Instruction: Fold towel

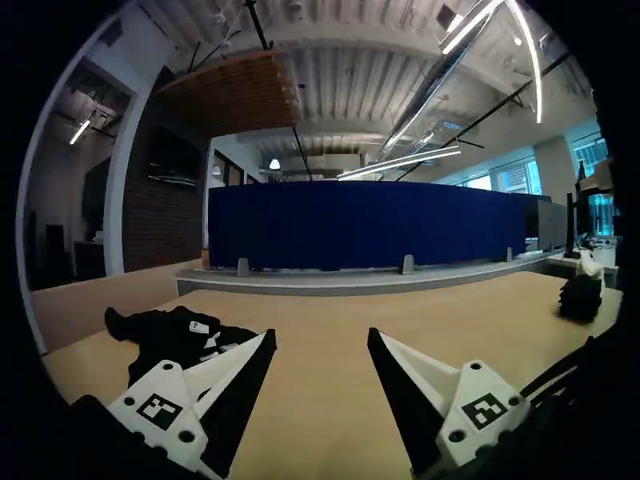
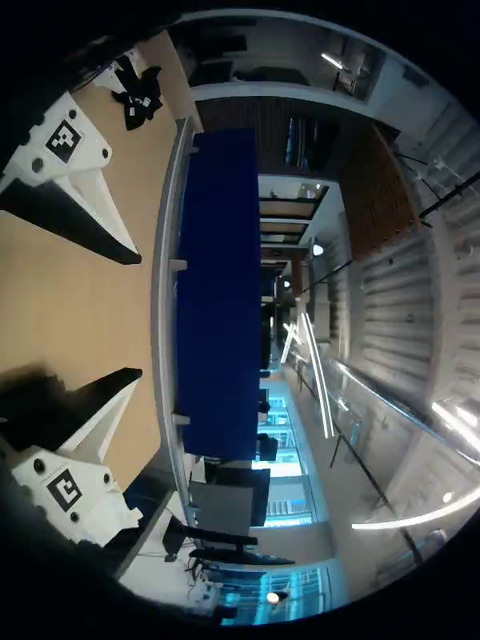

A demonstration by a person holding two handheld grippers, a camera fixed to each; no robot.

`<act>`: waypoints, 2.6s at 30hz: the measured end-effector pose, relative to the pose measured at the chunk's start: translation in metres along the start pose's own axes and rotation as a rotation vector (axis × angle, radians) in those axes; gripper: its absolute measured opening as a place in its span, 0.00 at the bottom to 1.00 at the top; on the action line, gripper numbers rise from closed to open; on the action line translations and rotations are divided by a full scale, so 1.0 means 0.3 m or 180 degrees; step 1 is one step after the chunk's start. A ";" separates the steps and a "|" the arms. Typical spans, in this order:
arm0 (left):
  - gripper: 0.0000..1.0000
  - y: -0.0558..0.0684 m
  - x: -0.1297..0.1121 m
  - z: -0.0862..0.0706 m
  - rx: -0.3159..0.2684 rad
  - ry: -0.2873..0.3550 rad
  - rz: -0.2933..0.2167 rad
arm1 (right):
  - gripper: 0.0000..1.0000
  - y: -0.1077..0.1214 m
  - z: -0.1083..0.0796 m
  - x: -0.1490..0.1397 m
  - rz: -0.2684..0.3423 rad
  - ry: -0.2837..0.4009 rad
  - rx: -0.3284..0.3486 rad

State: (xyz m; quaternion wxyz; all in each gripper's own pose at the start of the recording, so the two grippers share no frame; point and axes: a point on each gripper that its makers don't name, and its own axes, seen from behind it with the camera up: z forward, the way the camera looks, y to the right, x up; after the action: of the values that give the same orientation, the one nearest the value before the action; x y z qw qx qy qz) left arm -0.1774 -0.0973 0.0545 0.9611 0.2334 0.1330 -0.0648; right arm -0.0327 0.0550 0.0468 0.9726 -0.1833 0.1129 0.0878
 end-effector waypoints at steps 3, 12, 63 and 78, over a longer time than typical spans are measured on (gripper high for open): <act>0.85 -0.001 0.006 0.000 -0.0001 0.0004 0.0001 | 1.00 0.006 0.004 0.017 0.0009 0.0018 0.0005; 0.85 -0.002 0.006 -0.002 0.0000 0.0003 0.0000 | 1.00 0.030 0.017 0.092 -0.0030 0.0142 0.0016; 0.85 -0.005 0.010 -0.001 0.0000 0.0005 0.0000 | 1.00 0.190 0.120 -0.497 0.0207 0.0192 -0.0158; 0.85 -0.004 0.010 -0.001 0.0000 0.0005 0.0000 | 1.00 0.163 0.128 -0.508 0.0211 0.0234 -0.0080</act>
State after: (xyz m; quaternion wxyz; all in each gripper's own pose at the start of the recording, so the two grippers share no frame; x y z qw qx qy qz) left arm -0.1747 -0.0984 0.0529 0.9610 0.2334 0.1337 -0.0646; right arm -0.1819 0.0946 0.1036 0.9620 -0.1948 0.1535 0.1146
